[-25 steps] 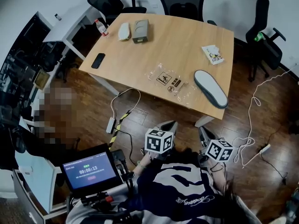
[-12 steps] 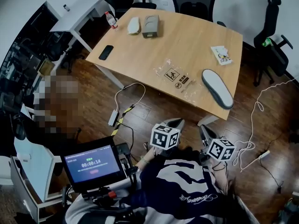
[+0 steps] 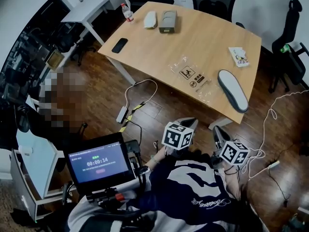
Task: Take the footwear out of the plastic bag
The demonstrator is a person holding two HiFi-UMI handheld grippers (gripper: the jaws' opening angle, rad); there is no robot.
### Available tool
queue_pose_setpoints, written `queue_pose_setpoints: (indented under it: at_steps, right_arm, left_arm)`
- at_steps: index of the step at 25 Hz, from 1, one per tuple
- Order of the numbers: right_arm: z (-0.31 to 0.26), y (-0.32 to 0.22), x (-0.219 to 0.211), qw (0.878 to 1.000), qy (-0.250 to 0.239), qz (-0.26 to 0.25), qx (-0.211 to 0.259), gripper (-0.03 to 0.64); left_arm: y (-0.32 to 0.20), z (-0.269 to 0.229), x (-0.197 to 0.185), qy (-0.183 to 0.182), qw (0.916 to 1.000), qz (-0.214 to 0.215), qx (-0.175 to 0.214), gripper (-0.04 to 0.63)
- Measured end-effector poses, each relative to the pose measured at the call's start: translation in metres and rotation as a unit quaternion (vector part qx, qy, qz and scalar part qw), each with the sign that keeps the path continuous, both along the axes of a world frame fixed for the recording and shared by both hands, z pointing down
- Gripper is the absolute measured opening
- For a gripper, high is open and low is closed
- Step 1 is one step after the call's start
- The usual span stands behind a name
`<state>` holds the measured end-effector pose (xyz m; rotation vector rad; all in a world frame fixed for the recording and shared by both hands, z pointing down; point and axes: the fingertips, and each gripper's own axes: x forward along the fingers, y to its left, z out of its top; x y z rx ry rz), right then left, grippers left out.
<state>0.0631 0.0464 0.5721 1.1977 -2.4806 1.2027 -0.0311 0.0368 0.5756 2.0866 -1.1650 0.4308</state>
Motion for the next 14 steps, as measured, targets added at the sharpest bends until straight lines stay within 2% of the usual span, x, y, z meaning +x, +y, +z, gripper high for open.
queue_pose_setpoints:
  at_steps: [7, 14]
  right_arm:
    - [-0.007, 0.009, -0.001, 1.000, -0.002, 0.004, 0.000, -0.011]
    - [-0.010, 0.027, 0.000, 1.000, 0.002, 0.006, -0.016, -0.011]
  left_arm:
    - [0.008, -0.008, -0.002, 0.001, 1.0000, 0.001, 0.003, 0.002]
    - [0.030, -0.010, -0.011, 0.001, 0.9998, -0.011, -0.014, 0.002]
